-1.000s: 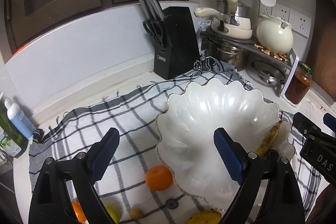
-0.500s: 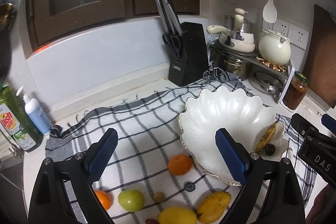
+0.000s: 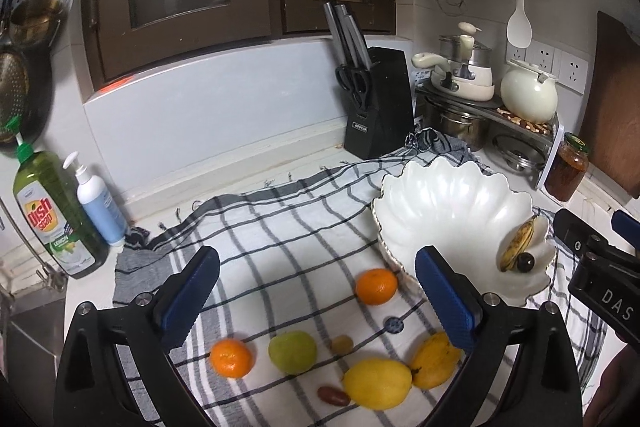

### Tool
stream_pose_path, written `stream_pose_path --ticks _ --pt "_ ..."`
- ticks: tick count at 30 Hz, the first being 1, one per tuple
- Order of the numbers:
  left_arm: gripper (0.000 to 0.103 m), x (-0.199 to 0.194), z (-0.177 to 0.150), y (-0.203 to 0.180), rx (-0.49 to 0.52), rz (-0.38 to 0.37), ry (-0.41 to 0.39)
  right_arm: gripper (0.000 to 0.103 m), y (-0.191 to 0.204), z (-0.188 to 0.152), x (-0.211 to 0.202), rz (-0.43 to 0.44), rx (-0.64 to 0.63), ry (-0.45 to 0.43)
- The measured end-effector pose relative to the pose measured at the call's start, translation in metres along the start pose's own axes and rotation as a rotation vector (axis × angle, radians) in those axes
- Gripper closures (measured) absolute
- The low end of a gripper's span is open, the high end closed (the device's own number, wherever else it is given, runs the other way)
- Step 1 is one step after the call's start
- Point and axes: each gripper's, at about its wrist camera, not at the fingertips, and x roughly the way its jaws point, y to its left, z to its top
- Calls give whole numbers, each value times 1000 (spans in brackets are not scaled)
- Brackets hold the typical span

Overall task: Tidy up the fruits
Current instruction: 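Withdraw both tools from the bowl back over the loose fruits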

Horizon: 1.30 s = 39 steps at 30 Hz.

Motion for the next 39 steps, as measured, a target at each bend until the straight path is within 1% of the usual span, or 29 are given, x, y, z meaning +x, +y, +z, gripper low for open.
stream_pose_path --ticks 9,17,24,31,33,39 --pt "1 -6 -16 1 12 -20 4 12 3 -16 -7 12 6 15" --pt "1 2 -32 0 33 -44 41 12 6 -33 -6 10 4 37" --pt "1 10 -49 -3 73 -71 68 12 5 -52 0 8 15 71" --pt "1 23 -66 -8 108 -120 125 12 3 -67 6 -9 27 98" --pt "1 29 -71 -10 109 -150 150 12 3 -70 7 -18 28 101" --pt "1 38 -83 -14 137 -190 181 12 1 -81 10 -34 51 120"
